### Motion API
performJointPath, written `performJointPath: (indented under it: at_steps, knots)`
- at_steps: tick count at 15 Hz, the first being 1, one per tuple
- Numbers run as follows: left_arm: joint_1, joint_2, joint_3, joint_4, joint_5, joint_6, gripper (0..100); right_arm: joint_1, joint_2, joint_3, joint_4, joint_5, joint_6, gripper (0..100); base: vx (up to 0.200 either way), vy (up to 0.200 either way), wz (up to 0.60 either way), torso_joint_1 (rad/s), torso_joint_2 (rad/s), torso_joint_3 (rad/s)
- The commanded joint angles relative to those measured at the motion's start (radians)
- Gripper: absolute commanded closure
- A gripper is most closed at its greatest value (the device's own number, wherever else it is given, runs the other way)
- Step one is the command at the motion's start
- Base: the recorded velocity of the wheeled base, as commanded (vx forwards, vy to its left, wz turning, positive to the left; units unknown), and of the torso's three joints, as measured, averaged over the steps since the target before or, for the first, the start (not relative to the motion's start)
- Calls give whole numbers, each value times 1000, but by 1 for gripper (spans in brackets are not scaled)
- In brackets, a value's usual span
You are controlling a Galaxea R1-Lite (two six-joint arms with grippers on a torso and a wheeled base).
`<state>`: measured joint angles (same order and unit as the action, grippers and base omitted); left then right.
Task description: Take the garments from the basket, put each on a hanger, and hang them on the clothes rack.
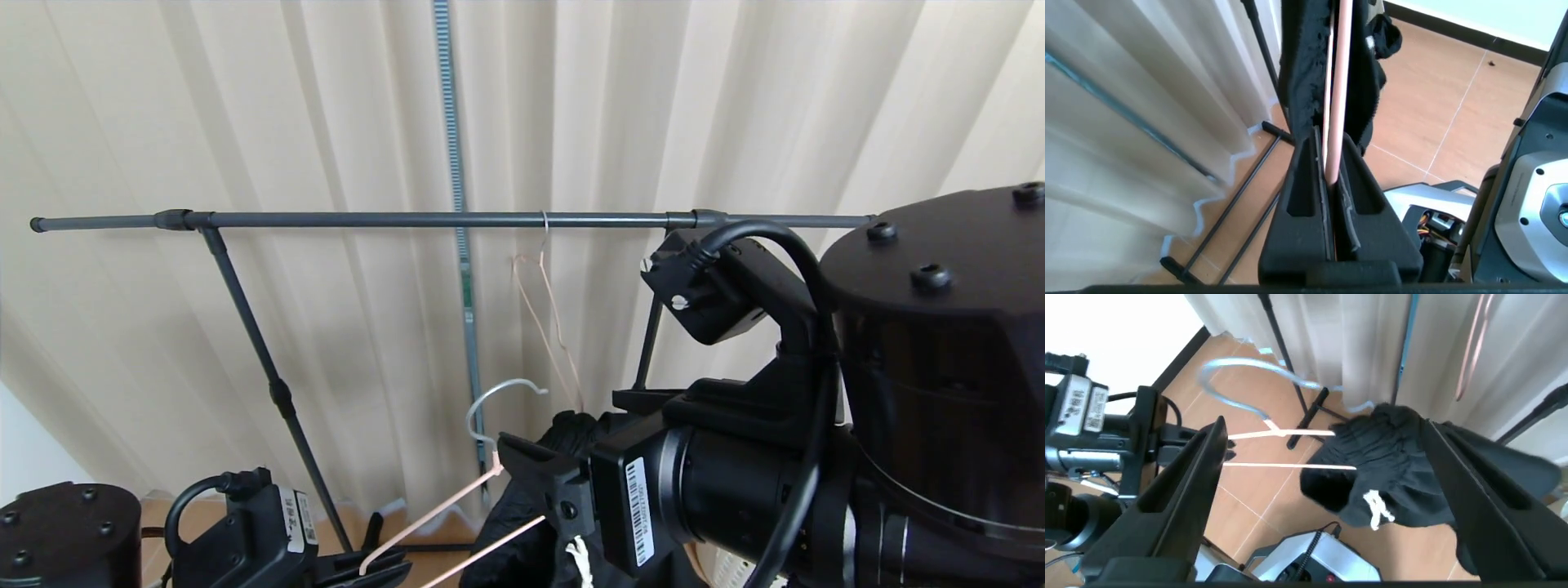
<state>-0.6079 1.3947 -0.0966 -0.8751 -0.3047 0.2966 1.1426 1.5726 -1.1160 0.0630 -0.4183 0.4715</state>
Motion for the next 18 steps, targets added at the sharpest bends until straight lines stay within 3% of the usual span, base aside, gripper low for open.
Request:
performJointPath:
  at_steps: [1,4,7,10,11,12,13,16,17,18]
  knots:
    - [-1,-3,-2,-1,-1,1,100,-4,-2,1,1,0,-1,0,0,0,0,0,0,0]
    - [-1,-5,0,-1,-1,1,100,-12,-31,25,3,1,-48,0,0,0,0,0,0,0]
    - [-7,-11,14,-5,-2,3,100,-73,-100,113,-5,41,-214,0,0,0,0,0,0,0]
    - [-9,-17,26,-7,-4,6,100,-349,-204,185,-49,360,-608,0,0,0,0,0,0,0]
    - [-13,-19,29,-7,-4,6,100,-406,-204,182,-48,423,-686,0,0,0,0,0,0,0]
    - [-26,-19,32,-7,-4,6,100,-550,-183,148,-22,602,-916,0,0,0,0,0,0,0]
    - [-30,-20,34,-7,-4,7,100,-606,-146,93,64,693,-1025,0,0,0,0,0,0,0]
    - [-44,-28,34,-7,-4,7,100,-630,-17,-140,408,820,-1223,0,0,0,0,0,0,0]
    - [-44,-36,34,-7,-4,7,100,-646,43,-202,483,885,-1315,0,0,0,0,0,0,0]
    - [-46,-37,34,-7,-4,7,100,-647,84,-231,518,903,-1400,0,0,0,0,0,0,0]
